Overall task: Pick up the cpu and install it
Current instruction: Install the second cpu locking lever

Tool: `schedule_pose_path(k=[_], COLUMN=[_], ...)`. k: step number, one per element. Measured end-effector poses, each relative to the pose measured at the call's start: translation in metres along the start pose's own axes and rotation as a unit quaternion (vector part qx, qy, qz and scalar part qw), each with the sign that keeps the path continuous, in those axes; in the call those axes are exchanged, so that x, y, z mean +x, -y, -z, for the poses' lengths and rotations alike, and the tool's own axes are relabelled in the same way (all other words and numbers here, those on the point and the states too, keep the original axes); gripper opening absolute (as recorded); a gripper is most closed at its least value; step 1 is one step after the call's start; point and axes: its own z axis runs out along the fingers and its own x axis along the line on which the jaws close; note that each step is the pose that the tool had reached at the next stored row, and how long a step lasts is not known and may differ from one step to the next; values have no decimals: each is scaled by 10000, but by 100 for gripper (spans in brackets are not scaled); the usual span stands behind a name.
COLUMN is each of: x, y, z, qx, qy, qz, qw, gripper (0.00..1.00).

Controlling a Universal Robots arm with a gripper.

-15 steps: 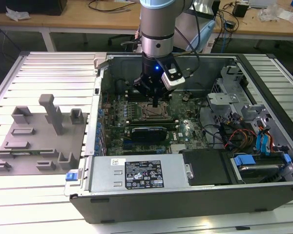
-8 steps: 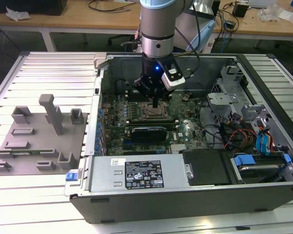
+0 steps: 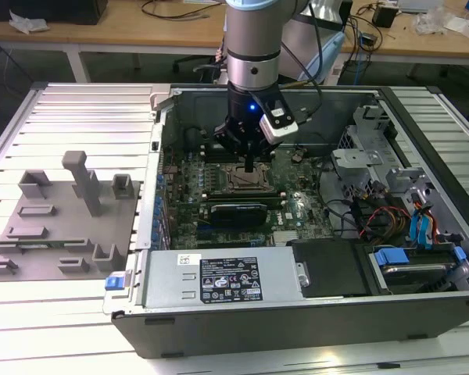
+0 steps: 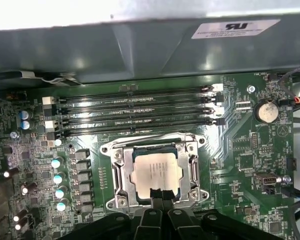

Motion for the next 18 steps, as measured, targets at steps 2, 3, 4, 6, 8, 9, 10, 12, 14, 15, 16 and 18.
schedule_pose_path(k=[2, 3, 4, 6, 8, 9, 10, 12, 14, 15, 16, 18], x=[-1, -2, -3, -5, -9, -11, -12, -18, -23, -24, -25, -25], y=[10, 18, 35, 65, 104, 127, 143, 212, 269, 283, 297, 304], z=[3, 3, 2, -1, -3, -5, -7, -12, -16, -17, -19, -22], qx=[0, 0, 0, 0, 0, 0, 0, 0, 0, 0, 0, -6], qy=[0, 0, 0, 0, 0, 0, 0, 0, 0, 0, 0, 6], qz=[1, 0, 0, 0, 0, 0, 0, 0, 0, 0, 1, 88], qw=[10000, 10000, 10000, 10000, 10000, 10000, 10000, 10000, 10000, 10000, 10000, 10000], gripper=[11, 11, 11, 11, 11, 11, 11, 11, 11, 11, 11, 11])
